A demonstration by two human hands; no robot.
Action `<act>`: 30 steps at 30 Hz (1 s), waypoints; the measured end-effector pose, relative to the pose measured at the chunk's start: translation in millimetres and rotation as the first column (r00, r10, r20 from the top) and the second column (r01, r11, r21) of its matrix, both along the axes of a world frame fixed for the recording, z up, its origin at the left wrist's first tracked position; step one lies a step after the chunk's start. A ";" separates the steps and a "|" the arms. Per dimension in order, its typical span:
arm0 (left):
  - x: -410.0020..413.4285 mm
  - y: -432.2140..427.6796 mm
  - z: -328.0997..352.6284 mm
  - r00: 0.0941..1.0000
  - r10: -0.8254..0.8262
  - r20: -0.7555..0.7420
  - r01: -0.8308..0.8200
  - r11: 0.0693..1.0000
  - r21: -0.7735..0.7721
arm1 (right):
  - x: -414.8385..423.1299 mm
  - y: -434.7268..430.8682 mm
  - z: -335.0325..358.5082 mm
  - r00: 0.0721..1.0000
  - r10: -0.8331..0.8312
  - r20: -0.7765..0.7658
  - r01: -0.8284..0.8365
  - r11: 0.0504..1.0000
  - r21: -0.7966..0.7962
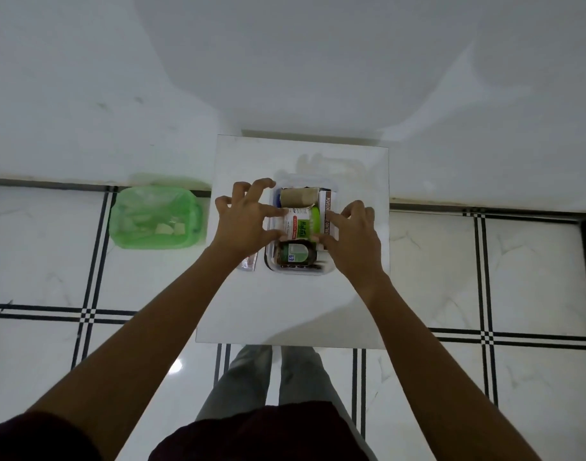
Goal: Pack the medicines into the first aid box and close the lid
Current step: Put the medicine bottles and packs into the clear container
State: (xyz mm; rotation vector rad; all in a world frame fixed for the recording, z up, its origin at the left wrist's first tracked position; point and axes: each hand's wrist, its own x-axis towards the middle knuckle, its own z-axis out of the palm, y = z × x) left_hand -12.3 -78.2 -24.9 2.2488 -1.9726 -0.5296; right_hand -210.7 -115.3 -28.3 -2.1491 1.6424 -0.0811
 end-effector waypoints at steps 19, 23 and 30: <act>39.2 45.8 -44.1 0.638 0.719 -0.274 -0.578 0.683 0.446 | -55.1 -24.5 -35.0 0.934 -0.356 -0.009 0.340 0.881 0.329; 24.1 41.7 -57.7 0.660 0.723 -0.205 -0.593 0.669 0.449 | -49.2 -24.3 -59.1 0.914 -0.406 -0.005 0.381 0.853 0.358; 24.9 36.8 -66.6 0.613 0.765 -0.195 -0.601 0.613 0.513 | -43.3 -32.6 -73.6 0.842 -0.534 0.068 0.473 0.794 0.380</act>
